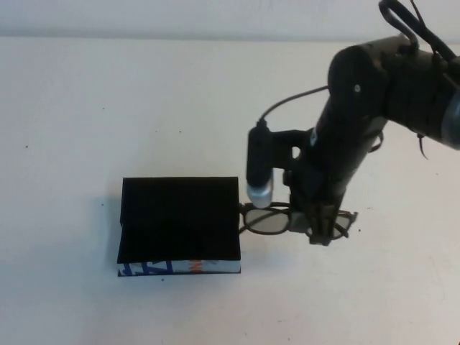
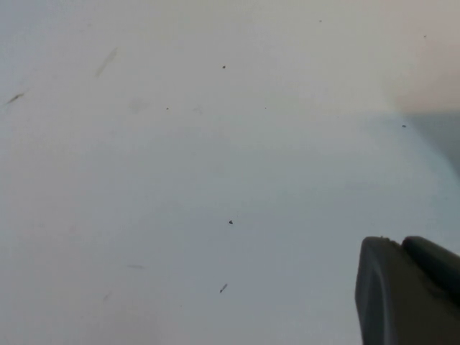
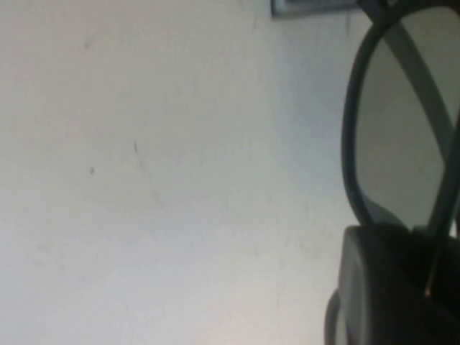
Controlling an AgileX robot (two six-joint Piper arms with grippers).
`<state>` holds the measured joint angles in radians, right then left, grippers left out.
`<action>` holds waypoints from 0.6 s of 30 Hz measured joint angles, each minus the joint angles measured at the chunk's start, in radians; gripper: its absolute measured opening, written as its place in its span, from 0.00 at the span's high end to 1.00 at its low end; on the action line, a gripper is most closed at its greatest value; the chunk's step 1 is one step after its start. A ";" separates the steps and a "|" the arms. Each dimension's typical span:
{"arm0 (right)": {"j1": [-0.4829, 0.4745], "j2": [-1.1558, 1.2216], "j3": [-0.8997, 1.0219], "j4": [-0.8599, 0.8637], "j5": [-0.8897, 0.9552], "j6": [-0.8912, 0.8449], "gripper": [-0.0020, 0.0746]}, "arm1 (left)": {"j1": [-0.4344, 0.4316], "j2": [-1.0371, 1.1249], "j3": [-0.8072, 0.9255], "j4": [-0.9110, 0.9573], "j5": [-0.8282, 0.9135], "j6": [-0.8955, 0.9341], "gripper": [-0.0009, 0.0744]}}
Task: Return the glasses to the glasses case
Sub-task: Place the glasses in the glasses case
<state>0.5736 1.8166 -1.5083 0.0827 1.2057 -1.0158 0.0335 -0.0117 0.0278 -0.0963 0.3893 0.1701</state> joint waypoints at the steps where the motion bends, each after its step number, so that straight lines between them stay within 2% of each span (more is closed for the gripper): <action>1: 0.026 0.004 -0.031 0.002 0.002 0.008 0.89 | 0.000 0.000 0.000 0.000 0.000 0.000 0.99; 10: 0.202 0.198 -0.295 0.020 0.017 0.089 0.89 | 0.000 0.000 0.000 0.000 0.000 0.000 0.99; 18: 0.265 0.348 -0.474 0.022 0.017 0.108 0.89 | 0.000 0.000 0.000 0.000 0.000 0.000 0.99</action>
<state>0.8384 2.1642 -1.9823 0.1045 1.2223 -0.9075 0.0335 -0.0117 0.0278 -0.0963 0.3893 0.1701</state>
